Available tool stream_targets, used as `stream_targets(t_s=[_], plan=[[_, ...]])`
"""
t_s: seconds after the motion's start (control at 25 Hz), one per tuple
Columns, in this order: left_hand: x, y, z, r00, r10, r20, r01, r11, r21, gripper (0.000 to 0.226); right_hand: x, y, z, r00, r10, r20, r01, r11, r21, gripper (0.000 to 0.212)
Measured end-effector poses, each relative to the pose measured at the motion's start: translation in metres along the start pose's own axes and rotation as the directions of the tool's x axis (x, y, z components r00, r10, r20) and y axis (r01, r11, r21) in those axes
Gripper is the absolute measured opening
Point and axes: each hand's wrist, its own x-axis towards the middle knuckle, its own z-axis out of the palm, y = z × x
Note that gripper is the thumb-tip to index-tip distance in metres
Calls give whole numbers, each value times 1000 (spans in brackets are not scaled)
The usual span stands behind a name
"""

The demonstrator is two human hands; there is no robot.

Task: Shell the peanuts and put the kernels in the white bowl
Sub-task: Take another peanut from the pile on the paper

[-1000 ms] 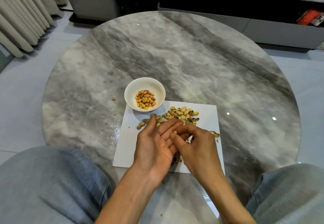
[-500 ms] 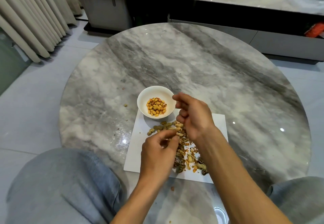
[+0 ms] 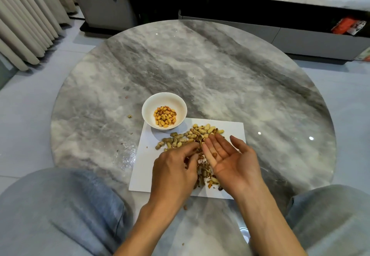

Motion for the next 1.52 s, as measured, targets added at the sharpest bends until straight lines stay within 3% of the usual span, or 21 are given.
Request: stream_targets(t_s=[0.2, 0.32, 0.4, 0.52, 0.64, 0.68, 0.76, 0.84, 0.96, 1.12, 1.2, 1.36, 1.52], plan=[[2, -6, 8, 995, 74, 67, -86, 979, 187, 13, -3, -6, -3, 1000, -13, 20, 13, 1000, -17, 29], [1, -9, 9, 987, 138, 79, -154, 951, 267, 28, -3, -4, -3, 1000, 5, 13, -5, 999, -32, 30], [2, -7, 10, 981, 178, 75, -189, 967, 170, 26, -2, -2, -2, 1000, 25, 2, -25, 998, -56, 31], [4, -7, 13, 946, 268, 182, -264, 963, -45, 18, -9, 2, -4, 996, 85, 15, -84, 994, -77, 36], [6, -9, 12, 917, 335, 215, -310, 940, -143, 16, -22, -2, -10, 991, 121, 58, -121, 993, -5, 43], [6, -8, 11, 936, 294, 192, -258, 947, -194, 16, -26, -5, -10, 991, 110, 76, -113, 993, 40, 45], [6, 0, 9, 986, 50, 159, 15, 924, -381, 17, -29, -10, -9, 992, 70, 109, -79, 994, 78, 47], [7, 7, 7, 946, -234, 225, 323, 748, -580, 21, -27, -8, -8, 993, 45, 110, -47, 999, 9, 45], [9, 11, 4, 864, -409, 295, 492, 556, -670, 19, -24, 7, -13, 999, -14, 47, 22, 983, -182, 40], [11, 16, 4, 797, -492, 349, 564, 402, -721, 17, -26, 26, -16, 986, -156, 52, 163, 886, -433, 25], [13, 16, 5, 756, -523, 394, 586, 275, -762, 13, -25, 29, -15, 971, -225, 76, 231, 820, -523, 21], [17, 13, 4, 634, -600, 489, 623, 21, -782, 15, -20, 30, -18, 941, -330, 78, 302, 708, -639, 17], [16, 12, 2, 574, -568, 589, 594, -207, -778, 30, -16, 27, -24, 903, -419, 93, 367, 642, -673, 16]])
